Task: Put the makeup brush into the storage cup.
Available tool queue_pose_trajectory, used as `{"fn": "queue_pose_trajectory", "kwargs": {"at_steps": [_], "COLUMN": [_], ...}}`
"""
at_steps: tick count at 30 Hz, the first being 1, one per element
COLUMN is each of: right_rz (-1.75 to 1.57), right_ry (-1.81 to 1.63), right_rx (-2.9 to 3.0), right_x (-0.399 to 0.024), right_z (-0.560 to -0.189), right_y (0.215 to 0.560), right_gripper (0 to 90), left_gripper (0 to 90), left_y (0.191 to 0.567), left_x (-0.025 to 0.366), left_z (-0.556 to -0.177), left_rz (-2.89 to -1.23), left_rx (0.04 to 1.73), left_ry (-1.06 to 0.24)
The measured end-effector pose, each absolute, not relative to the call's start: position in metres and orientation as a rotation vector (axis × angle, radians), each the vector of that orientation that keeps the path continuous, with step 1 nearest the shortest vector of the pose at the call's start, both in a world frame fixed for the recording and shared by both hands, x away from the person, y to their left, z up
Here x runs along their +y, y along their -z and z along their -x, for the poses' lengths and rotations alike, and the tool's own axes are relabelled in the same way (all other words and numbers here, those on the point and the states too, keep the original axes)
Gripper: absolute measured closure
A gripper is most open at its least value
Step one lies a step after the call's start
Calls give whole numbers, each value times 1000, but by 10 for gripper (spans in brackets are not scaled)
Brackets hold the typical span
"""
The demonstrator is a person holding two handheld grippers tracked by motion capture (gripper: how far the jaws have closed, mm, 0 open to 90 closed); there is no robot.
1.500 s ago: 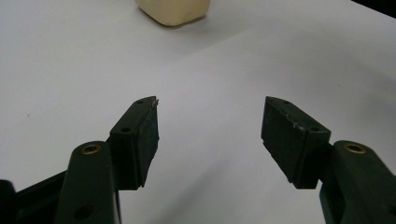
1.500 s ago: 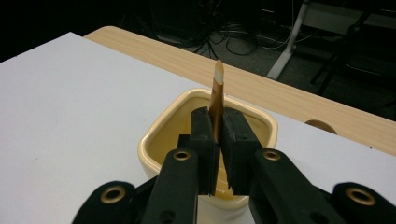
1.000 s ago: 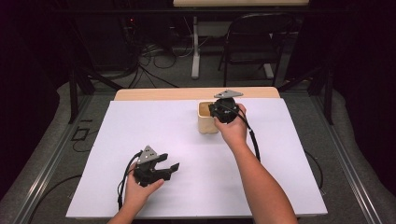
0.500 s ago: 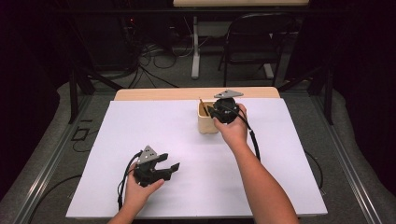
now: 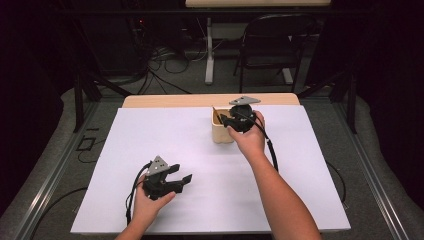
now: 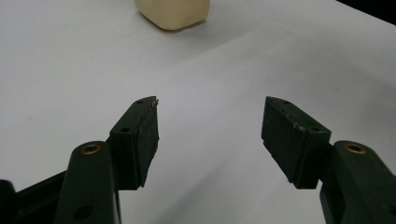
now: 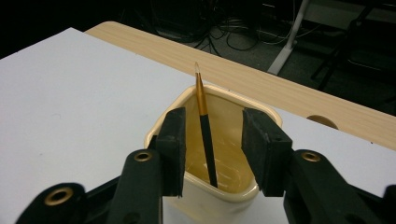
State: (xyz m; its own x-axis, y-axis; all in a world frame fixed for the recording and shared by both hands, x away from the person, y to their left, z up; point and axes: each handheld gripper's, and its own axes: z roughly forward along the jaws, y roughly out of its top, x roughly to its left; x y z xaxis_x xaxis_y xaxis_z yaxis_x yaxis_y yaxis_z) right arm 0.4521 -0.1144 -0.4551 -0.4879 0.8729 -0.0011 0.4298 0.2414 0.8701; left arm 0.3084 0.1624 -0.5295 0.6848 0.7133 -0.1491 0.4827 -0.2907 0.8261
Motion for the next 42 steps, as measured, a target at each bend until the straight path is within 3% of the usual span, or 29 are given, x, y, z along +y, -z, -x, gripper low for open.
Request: {"fn": "queue_pose_trajectory", "kwargs": {"at_steps": [11,42], "right_rz": [-1170,-1099], "right_ry": [-1188,-1210], "right_rx": [2023,2068], "right_x": [-112,-112], "right_z": [-451,-430], "right_y": [455,441], "right_gripper": [513,472], "left_gripper": [365,365], "left_y": [529,527], "left_x": [164,166], "left_z": [-308,-308], "left_rz": [-1957,-1946], "left_rx": [926,930], "left_ry": [-313,-319]}}
